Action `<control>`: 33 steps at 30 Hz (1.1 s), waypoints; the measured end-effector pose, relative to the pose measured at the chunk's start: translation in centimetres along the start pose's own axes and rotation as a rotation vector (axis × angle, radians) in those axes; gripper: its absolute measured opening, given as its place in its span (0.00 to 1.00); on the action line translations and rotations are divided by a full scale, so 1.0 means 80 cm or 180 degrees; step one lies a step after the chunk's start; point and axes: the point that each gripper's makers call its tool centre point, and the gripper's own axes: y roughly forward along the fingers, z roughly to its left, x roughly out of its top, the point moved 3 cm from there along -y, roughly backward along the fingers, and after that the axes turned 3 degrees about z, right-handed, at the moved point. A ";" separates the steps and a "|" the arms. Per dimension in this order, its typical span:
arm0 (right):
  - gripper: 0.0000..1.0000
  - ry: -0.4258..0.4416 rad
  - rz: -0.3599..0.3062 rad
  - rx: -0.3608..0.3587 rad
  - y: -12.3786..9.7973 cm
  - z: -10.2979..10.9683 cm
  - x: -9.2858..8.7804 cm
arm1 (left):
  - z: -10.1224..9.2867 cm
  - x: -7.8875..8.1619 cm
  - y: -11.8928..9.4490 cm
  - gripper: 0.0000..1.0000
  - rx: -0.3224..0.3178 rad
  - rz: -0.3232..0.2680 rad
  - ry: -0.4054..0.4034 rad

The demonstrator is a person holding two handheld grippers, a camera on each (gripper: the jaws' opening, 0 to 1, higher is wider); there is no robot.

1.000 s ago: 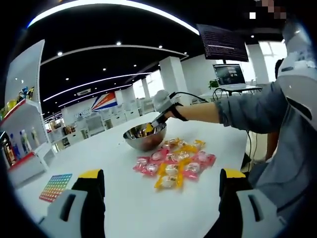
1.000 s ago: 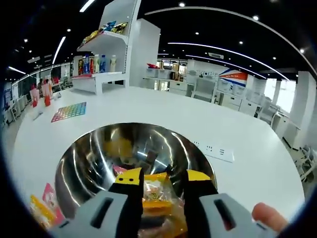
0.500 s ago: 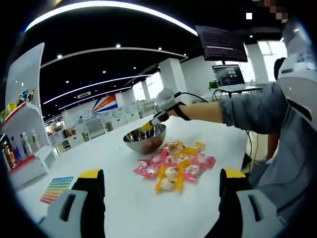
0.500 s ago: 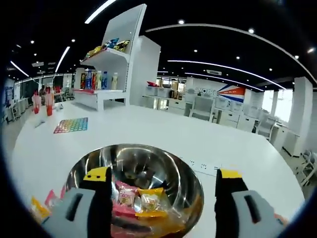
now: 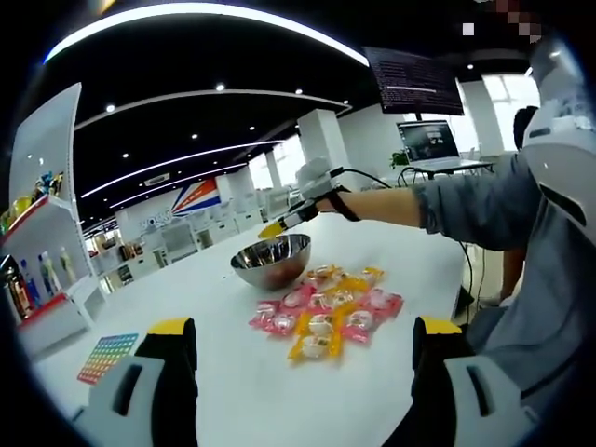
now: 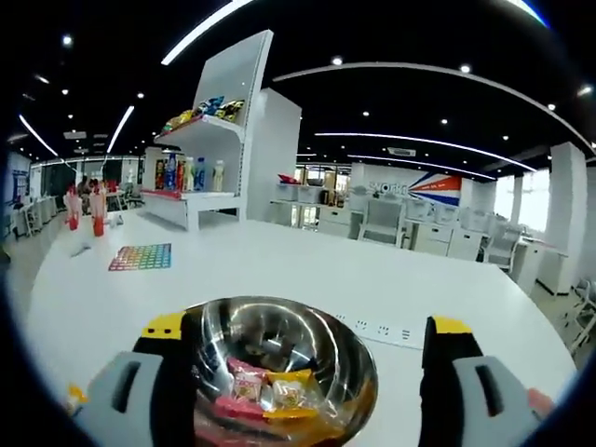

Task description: Pick up the marshmallows scattered on the table and place them into the bowl on the table

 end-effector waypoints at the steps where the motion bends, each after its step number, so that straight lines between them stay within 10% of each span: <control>1: 0.97 0.0029 -0.0069 0.0042 -0.008 0.003 0.010 | 0.001 0.000 -0.001 0.96 0.0008 0.0002 -0.0003; 10: 0.97 -0.0137 -0.0918 0.0511 -0.145 0.047 0.133 | 0.009 0.009 0.000 0.96 0.0054 -0.0063 0.0010; 17: 0.97 -0.0523 -0.1349 0.0777 -0.278 0.089 0.178 | 0.007 0.020 0.010 0.96 -0.0006 -0.0130 0.0014; 28: 0.97 -0.0808 -0.1877 0.0796 -0.409 0.135 0.101 | 0.002 0.033 0.023 0.96 -0.0091 -0.0233 0.0070; 33: 0.97 -0.0693 -0.1695 0.0815 -0.420 0.145 0.053 | 0.000 0.038 0.026 0.96 -0.0120 -0.0324 0.0073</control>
